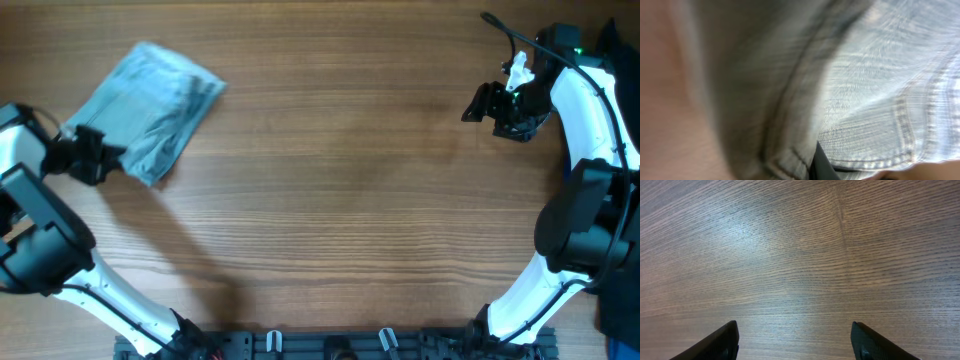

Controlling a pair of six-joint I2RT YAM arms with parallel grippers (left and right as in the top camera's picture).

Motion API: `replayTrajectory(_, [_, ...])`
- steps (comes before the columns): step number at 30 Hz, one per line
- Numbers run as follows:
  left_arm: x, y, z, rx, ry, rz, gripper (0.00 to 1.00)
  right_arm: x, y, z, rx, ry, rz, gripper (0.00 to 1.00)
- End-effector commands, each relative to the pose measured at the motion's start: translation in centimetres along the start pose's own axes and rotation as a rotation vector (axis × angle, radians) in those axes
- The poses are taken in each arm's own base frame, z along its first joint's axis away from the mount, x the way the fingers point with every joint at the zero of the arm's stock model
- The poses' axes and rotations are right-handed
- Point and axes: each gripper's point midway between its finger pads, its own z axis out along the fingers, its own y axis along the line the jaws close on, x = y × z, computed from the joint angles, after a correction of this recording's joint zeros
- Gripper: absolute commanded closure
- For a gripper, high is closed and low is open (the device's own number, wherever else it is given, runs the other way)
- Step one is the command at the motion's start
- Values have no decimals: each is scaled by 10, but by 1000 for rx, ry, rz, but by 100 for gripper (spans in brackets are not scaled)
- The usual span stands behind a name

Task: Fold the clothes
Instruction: 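Grasp the folded jeans with the left gripper and drag them to the left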

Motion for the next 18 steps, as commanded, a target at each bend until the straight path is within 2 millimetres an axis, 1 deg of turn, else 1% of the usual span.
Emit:
replayTrajectory(1, [-4, 35, -14, -145, -50, -128, 96, 0, -4, 4, 11, 7, 17, 28])
replayTrajectory(3, [0, 49, -13, -210, -47, -143, 96, -1, -4, 4, 11, 3, 16, 28])
replayTrajectory(4, [2, 53, -12, -220, -44, -147, 96, -1, -4, 4, 11, 4, 16, 28])
replayTrajectory(5, [4, 55, -10, -222, -38, -158, 90, -1, -4, 4, 11, 4, 15, 28])
replayTrajectory(6, [7, 56, -8, -220, -28, -170, 63, -1, -4, 4, 10, 4, 16, 28])
replayTrajectory(7, [10, 56, -8, -222, -15, -173, 38, -1, -4, 4, 10, 4, 16, 28])
replayTrajectory(8, [14, 55, -8, -221, 0, -174, 34, -1, -4, 4, 10, 4, 16, 28])
replayTrajectory(9, [22, 50, -13, -208, 24, -135, 32, -1, -4, 4, 10, 2, 14, 28])
replayTrajectory(10, [25, 38, -24, -166, 19, -33, 25, -3, -3, 4, 6, -7, -6, 28])
replayTrajectory(11, [26, 31, -34, -154, -3, 20, 19, -4, 0, 4, -16, -11, -32, 28])
replayTrajectory(12, [27, 25, -44, -144, -28, 55, 10, -5, 5, 4, -45, -12, -47, 28])
replayTrajectory(13, [30, 16, -59, -126, -63, 97, 1, -6, 12, 4, -80, -17, -59, 28])
replayTrajectory(15, [40, -4, -91, -88, -138, 198, 0, -9, 24, 2, -153, -31, -101, 31])
replayTrajectory(16, [49, -17, -109, -68, -181, 280, 0, -10, 32, 0, -197, -36, -118, 33])
replayTrajectory(17, [62, -30, -127, -51, -225, 370, 1, -11, 41, -2, -246, -47, -142, 34])
replayTrajectory(18, [85, -50, -148, -29, -278, 508, 1, -14, 57, -11, -336, -80, -209, 34])
